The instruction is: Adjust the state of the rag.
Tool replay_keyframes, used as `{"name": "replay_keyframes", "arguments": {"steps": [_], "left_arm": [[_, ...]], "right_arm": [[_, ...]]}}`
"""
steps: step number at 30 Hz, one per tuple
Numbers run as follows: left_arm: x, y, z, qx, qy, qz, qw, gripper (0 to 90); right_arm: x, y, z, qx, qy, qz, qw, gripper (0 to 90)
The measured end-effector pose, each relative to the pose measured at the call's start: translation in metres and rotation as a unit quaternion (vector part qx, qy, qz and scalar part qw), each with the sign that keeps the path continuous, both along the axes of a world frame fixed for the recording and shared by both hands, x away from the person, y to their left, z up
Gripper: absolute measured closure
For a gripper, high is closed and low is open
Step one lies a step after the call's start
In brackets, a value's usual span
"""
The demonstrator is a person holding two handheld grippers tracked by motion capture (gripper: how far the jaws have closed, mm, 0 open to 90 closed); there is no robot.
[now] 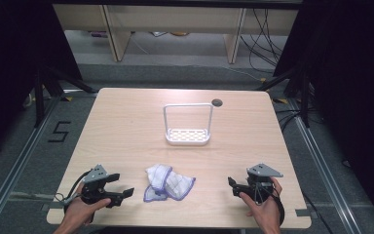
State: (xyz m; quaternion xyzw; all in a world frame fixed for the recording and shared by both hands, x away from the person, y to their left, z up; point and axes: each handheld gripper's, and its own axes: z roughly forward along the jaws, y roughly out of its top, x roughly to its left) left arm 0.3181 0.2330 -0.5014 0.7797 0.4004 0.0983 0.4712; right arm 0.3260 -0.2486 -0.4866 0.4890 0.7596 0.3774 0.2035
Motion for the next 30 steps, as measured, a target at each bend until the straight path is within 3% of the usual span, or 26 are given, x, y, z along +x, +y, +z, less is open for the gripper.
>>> {"name": "replay_keyframes", "arguments": {"steps": [5,8,10,11,13,14,16,20,30], "left_arm": [[-0.002,-0.002,0.004,0.001,-0.011,0.002,0.9999,18.3],[-0.005,-0.007,0.007,-0.013,-0.018,0.000,0.9998,19.2],[-0.007,-0.012,0.007,-0.023,-0.021,-0.008,0.9995,20.9],[-0.009,-0.015,0.009,-0.024,-0.022,-0.013,0.9994,22.1],[-0.010,-0.017,0.010,-0.023,-0.024,-0.014,0.9994,22.7],[-0.010,-0.020,0.010,-0.027,-0.024,-0.017,0.9992,24.3],[-0.011,-0.024,0.011,-0.029,-0.027,-0.025,0.9989,25.6],[-0.013,-0.035,0.013,-0.035,-0.025,-0.040,0.9983,31.2],[-0.016,-0.073,0.019,0.010,-0.066,-0.076,0.9948,39.4]], "right_arm": [[0.000,0.000,0.000,-0.003,-0.001,-0.001,1.0000,20.6],[0.000,0.001,-0.001,-0.001,0.002,-0.003,1.0000,20.5],[0.001,0.001,-0.001,-0.004,-0.006,-0.001,1.0000,20.4],[0.000,0.002,-0.001,-0.001,0.003,0.001,1.0000,20.6],[0.001,0.002,-0.001,-0.002,-0.001,0.001,1.0000,20.6],[-0.001,0.006,-0.001,0.007,0.013,-0.013,0.9998,20.4],[0.001,0.003,-0.002,-0.004,0.001,0.001,1.0000,20.4],[0.001,0.002,-0.002,0.001,0.005,-0.002,1.0000,20.4],[0.002,0.003,-0.002,-0.010,0.006,0.007,0.9999,20.6]]}}
